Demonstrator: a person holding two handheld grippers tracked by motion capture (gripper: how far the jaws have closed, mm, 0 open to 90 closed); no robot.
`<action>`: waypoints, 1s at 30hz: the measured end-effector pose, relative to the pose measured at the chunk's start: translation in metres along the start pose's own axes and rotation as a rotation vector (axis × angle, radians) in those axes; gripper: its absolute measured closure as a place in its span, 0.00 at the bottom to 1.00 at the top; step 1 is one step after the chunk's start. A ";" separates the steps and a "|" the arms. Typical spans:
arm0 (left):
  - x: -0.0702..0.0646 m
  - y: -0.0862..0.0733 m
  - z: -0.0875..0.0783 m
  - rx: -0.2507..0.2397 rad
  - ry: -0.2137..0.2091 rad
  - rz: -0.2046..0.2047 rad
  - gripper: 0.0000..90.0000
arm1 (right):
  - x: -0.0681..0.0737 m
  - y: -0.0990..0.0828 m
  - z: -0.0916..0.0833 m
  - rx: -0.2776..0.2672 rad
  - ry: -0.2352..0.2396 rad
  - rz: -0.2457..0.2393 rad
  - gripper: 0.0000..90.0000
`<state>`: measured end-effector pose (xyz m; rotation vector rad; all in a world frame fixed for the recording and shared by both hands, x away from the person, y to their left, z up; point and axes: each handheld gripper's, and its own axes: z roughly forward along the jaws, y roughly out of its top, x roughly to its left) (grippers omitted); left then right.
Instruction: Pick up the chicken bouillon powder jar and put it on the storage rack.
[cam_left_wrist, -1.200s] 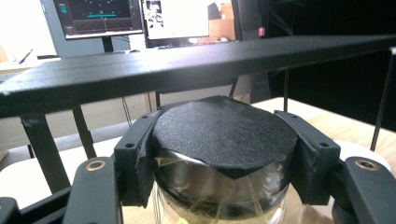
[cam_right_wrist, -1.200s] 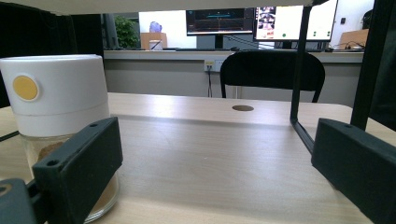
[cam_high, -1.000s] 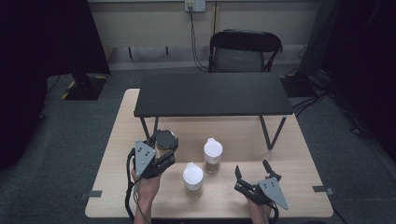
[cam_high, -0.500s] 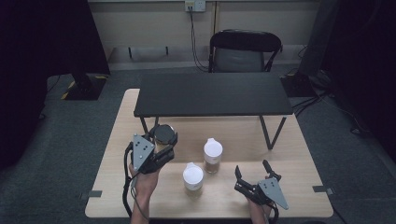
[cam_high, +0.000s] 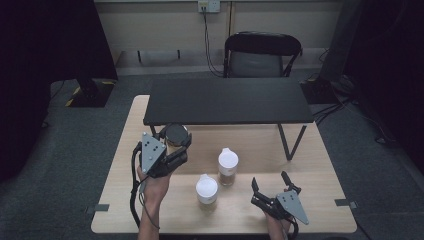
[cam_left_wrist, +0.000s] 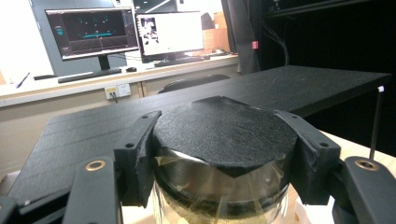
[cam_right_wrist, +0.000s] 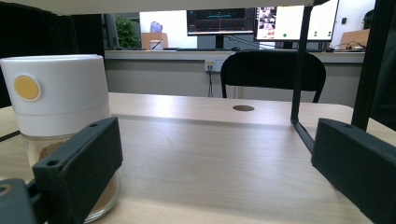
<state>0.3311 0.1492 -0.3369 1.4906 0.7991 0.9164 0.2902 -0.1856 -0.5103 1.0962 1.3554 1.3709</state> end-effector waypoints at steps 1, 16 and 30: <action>0.000 0.002 0.001 0.004 0.000 0.003 0.39 | 0.000 0.000 0.000 0.000 0.000 0.000 0.01; 0.006 0.029 0.015 0.013 -0.006 -0.002 0.39 | 0.000 0.000 0.000 0.001 0.001 0.001 0.01; 0.009 0.049 0.031 0.002 0.009 -0.005 0.39 | 0.000 0.000 0.000 0.001 0.002 0.001 0.01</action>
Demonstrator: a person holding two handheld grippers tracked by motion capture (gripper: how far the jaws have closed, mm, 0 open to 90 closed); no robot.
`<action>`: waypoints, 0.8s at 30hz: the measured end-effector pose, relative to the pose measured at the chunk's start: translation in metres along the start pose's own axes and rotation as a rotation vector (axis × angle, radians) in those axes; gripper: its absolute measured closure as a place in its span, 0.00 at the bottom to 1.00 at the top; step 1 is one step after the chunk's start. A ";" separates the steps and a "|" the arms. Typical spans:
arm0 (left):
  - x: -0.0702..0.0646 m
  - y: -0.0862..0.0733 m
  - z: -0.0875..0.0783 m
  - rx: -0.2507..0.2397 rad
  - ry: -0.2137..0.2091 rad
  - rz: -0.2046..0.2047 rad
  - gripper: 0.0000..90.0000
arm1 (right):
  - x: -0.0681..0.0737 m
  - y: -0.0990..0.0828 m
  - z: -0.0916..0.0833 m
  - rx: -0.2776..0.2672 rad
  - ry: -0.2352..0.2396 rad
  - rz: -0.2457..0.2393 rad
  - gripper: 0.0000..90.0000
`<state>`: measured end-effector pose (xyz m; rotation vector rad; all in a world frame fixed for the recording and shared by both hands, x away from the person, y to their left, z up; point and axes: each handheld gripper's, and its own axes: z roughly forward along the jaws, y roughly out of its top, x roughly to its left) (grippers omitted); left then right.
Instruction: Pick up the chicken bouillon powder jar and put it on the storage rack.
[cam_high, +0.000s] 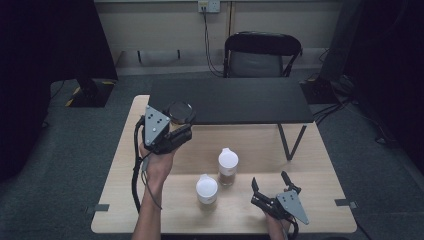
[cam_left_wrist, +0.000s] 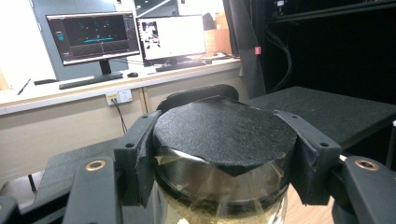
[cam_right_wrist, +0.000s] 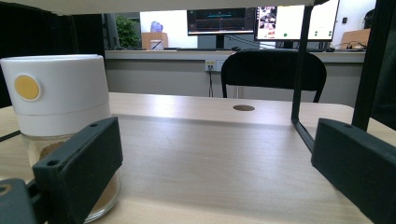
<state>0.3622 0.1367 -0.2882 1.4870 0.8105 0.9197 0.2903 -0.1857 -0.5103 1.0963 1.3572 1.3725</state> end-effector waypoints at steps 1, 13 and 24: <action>0.000 0.002 0.001 -0.001 -0.002 0.001 0.39 | 0.000 0.000 0.000 0.000 0.000 0.000 0.01; 0.002 0.014 0.024 -0.031 -0.005 -0.030 0.39 | 0.000 0.000 0.000 -0.001 0.001 0.000 0.01; 0.004 0.021 0.052 -0.008 -0.014 -0.043 0.39 | 0.000 0.000 0.000 -0.001 0.002 0.000 0.01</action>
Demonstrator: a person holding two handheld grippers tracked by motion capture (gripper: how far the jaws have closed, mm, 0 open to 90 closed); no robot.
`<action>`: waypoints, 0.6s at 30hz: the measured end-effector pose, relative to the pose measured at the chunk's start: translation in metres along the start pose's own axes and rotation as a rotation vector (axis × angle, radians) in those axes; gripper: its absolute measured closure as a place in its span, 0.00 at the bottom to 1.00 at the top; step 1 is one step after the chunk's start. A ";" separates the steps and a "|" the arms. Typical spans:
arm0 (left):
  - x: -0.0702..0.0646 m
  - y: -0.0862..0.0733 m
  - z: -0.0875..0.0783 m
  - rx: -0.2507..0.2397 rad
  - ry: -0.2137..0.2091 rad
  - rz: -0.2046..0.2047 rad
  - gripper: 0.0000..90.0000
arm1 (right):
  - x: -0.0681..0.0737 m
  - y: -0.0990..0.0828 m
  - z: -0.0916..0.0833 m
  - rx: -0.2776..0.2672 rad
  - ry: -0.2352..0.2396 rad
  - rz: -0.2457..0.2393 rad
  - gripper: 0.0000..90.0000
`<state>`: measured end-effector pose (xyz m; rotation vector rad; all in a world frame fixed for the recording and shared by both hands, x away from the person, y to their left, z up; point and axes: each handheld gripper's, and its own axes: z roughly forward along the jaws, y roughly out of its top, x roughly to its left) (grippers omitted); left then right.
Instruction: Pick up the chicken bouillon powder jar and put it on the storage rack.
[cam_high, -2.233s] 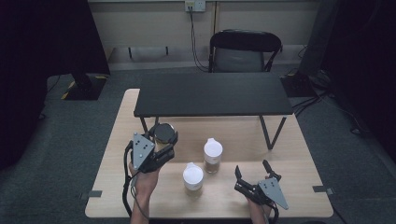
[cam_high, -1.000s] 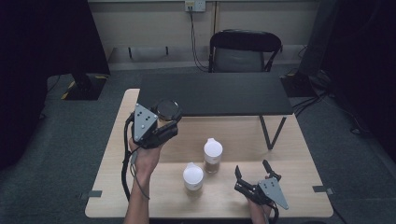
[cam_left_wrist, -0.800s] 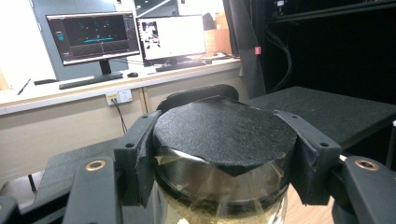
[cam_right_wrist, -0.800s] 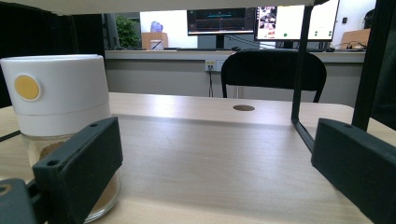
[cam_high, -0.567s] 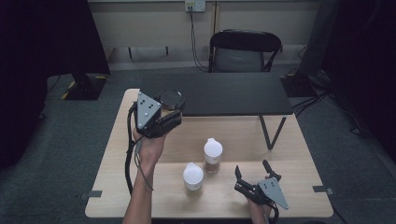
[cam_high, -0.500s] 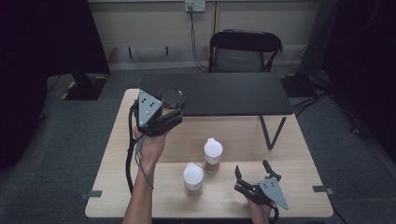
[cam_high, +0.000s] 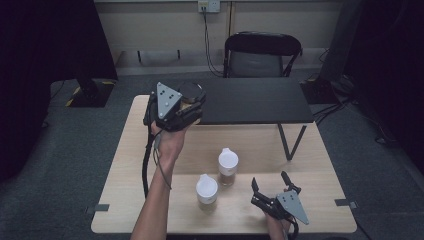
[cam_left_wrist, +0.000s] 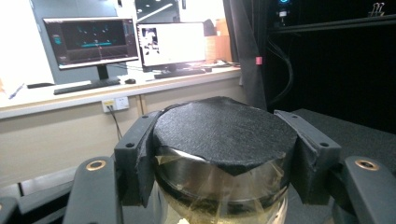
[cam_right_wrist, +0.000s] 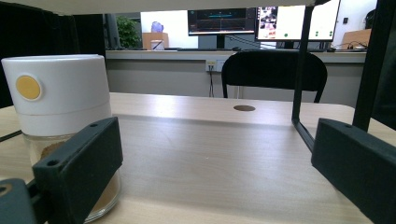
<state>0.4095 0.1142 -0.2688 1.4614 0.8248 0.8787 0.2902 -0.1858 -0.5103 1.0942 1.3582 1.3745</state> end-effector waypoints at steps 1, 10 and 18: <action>0.000 0.000 0.002 0.001 -0.001 -0.002 0.39 | 0.000 0.000 0.000 0.000 0.000 0.000 0.01; 0.001 -0.002 0.016 0.008 0.007 -0.007 0.39 | 0.000 0.000 0.000 0.000 0.000 0.000 0.01; 0.005 -0.010 0.023 0.028 0.018 -0.021 0.39 | 0.000 0.000 0.000 0.000 0.001 0.001 0.01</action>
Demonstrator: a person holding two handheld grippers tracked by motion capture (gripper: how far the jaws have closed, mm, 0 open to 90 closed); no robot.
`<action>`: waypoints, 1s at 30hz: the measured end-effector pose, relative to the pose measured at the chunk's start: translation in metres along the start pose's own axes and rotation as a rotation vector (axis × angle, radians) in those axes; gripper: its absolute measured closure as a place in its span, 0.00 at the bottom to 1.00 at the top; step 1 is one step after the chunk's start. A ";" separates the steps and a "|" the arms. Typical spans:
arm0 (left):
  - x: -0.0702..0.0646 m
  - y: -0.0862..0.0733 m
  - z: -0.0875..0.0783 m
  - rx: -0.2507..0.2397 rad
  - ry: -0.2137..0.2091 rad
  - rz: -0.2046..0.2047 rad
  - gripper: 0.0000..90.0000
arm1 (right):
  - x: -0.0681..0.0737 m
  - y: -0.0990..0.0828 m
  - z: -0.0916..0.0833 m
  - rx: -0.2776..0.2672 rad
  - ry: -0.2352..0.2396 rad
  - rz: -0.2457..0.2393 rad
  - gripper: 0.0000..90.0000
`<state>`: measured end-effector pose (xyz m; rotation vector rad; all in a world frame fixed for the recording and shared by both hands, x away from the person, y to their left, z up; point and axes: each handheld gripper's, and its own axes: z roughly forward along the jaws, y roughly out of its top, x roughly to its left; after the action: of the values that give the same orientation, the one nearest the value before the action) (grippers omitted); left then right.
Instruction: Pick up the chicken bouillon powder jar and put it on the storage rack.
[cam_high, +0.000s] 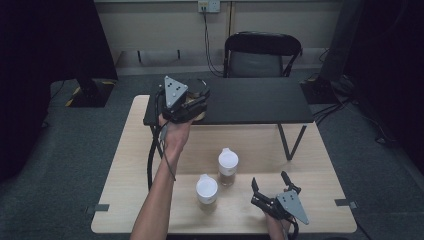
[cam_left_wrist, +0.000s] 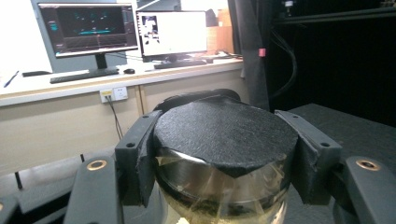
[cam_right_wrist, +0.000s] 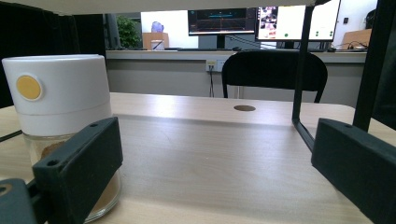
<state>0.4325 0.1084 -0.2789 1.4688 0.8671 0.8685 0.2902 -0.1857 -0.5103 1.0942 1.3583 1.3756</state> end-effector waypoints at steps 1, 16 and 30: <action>0.001 -0.001 0.001 0.001 0.004 -0.004 0.39 | 0.000 0.000 0.000 0.000 0.000 0.000 0.01; 0.010 -0.012 0.005 -0.033 -0.008 -0.042 0.39 | 0.000 0.000 0.000 0.001 0.001 0.001 0.01; 0.011 -0.012 0.004 -0.021 -0.006 -0.060 0.36 | 0.000 0.000 0.000 0.002 0.000 0.000 0.01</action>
<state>0.4404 0.1172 -0.2902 1.4203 0.8904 0.8259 0.2903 -0.1857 -0.5102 1.0955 1.3596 1.3751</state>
